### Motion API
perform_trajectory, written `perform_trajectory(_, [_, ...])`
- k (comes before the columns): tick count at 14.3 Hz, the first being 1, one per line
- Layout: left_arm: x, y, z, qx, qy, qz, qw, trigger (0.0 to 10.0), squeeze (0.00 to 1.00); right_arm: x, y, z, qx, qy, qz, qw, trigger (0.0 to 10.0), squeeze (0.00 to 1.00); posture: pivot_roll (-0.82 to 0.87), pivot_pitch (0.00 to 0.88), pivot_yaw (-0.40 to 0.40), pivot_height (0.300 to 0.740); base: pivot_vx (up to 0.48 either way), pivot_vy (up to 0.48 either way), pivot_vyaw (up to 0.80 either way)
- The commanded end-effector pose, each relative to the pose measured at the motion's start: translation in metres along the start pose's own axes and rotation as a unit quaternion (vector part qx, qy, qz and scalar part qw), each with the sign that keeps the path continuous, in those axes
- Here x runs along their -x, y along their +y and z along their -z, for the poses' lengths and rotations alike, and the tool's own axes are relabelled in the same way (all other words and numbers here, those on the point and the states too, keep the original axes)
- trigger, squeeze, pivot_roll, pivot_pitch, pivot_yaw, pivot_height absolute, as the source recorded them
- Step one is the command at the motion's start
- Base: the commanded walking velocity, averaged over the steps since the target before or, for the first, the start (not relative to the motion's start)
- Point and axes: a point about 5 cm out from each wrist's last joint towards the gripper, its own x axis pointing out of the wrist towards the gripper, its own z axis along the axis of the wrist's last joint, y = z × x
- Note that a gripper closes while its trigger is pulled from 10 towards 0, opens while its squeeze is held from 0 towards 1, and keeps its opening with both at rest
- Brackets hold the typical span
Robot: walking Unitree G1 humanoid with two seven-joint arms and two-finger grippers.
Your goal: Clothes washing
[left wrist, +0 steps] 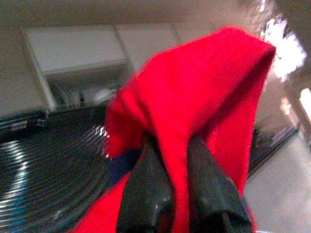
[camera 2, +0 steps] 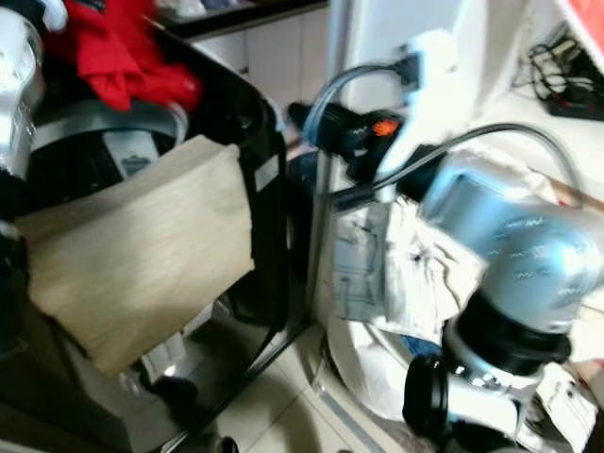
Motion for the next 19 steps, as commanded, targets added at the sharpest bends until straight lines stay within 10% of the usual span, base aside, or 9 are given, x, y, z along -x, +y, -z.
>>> perform_trajectory(1, [0.003, -0.011, 0.032, -0.014, 0.104, 0.027, 0.994, 10.0, 0.0, -0.004, 0.01, 0.007, 0.046, 0.024, -0.005, 0.999, 10.0, 0.0, -0.09, 0.0, 0.025, 0.74, 0.0, 0.0, 0.0])
perform_trajectory(5, [0.039, -0.037, 0.106, 0.033, 0.297, 0.053, 0.953, 10.0, 0.0, -0.019, 0.027, 0.037, 0.082, 0.08, -0.025, 0.993, 10.0, 0.0, -0.09, 0.0, 0.025, 0.74, 0.0, 0.0, 0.0])
perform_trajectory(6, [0.045, -0.038, 0.113, 0.027, 0.314, 0.058, 0.947, 10.0, 1.0, -0.02, 0.029, 0.039, 0.084, 0.083, -0.026, 0.993, 10.0, 0.0, -0.09, 0.0, 0.025, 0.74, 0.0, 0.0, 0.0])
perform_trajectory(9, [0.056, -0.036, 0.128, 0.059, 0.359, 0.047, 0.93, 10.0, 1.0, -0.022, 0.037, 0.048, 0.098, 0.089, -0.049, 0.99, 10.0, 0.0, -0.1, 0.0, 0.026, 0.74, 0.0, 0.0, 0.0])
perform_trajectory(15, [0.054, -0.03, 0.126, 0.08, 0.347, 0.039, 0.934, 10.0, 1.0, -0.022, 0.031, 0.052, 0.114, 0.093, -0.031, 0.989, 10.0, 0.0, -0.09, 0.0, 0.02, 0.74, 0.0, 0.0, 0.0])
perform_trajectory(18, [0.037, -0.053, 0.097, 0.125, 0.229, 0.115, 0.958, 10.0, 1.0, -0.017, -0.012, 0.064, 0.156, 0.136, 0.146, 0.967, 10.0, 0.0, -0.1, 0.0, 0.028, 0.74, 0.0, 0.0, 0.0])
perform_trajectory(19, [0.035, -0.072, 0.079, 0.21, 0.157, 0.176, 0.949, 10.0, 0.0, -0.004, -0.036, 0.072, 0.153, 0.167, 0.23, 0.947, 10.0, 1.0, -0.1, 0.0, 0.034, 0.74, 0.0, 0.0, 0.0])
